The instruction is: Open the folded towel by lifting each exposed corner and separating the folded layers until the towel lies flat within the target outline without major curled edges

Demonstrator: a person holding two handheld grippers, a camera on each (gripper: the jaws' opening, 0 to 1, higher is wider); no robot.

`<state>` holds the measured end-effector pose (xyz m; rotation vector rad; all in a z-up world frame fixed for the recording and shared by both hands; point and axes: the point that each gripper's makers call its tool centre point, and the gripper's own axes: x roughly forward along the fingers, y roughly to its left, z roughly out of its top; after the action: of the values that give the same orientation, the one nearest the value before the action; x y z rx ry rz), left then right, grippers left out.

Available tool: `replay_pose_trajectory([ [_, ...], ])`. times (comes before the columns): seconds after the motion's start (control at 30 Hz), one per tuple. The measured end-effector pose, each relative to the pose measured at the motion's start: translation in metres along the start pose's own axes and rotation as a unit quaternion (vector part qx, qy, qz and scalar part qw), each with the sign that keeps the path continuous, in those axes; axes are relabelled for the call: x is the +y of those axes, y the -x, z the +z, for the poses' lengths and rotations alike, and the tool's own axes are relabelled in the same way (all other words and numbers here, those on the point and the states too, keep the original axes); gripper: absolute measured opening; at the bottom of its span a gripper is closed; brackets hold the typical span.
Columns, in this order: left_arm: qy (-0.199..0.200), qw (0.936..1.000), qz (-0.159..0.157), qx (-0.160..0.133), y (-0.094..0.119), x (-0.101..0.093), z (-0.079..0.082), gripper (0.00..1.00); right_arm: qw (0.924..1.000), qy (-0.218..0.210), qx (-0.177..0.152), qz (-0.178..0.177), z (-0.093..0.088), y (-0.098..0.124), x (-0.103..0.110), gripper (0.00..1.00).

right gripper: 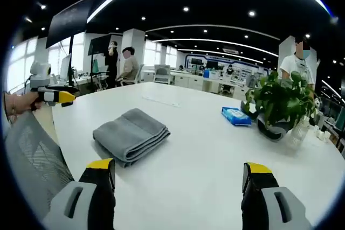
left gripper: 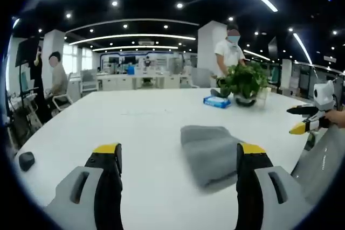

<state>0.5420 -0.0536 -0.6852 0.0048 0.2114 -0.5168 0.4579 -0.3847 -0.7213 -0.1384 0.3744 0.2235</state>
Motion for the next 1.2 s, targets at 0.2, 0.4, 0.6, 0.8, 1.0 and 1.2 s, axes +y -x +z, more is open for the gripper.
replay_pose_trajectory([
  [0.2, 0.001, 1.0, 0.007, -0.005, 0.001, 0.003, 0.002, 0.88, 0.9999, 0.009, 0.008, -0.001, -0.002, 0.001, 0.0, 0.9],
  [0.4, 0.001, 1.0, 0.007, -0.004, 0.001, 0.004, 0.001, 0.88, 1.0, 0.007, 0.007, 0.001, -0.002, 0.0, 0.001, 0.9],
  [0.6, 0.003, 1.0, 0.006, -0.003, 0.001, 0.004, 0.001, 0.88, 1.0, 0.004, 0.005, 0.0, -0.001, 0.0, 0.0, 0.91],
  [0.8, -0.001, 1.0, 0.003, -0.001, 0.0, 0.002, 0.0, 0.88, 0.9998, -0.017, -0.001, -0.006, 0.001, 0.002, -0.003, 0.91],
  [1.0, -0.002, 1.0, -0.002, 0.0, 0.0, 0.0, 0.0, 0.88, 0.9984, -0.048, -0.026, -0.014, 0.01, 0.007, -0.008, 0.9],
  [1.2, -0.001, 0.9999, -0.015, 0.005, -0.001, -0.005, -0.002, 0.86, 0.9967, -0.053, -0.059, -0.015, 0.023, 0.008, -0.009, 0.99],
])
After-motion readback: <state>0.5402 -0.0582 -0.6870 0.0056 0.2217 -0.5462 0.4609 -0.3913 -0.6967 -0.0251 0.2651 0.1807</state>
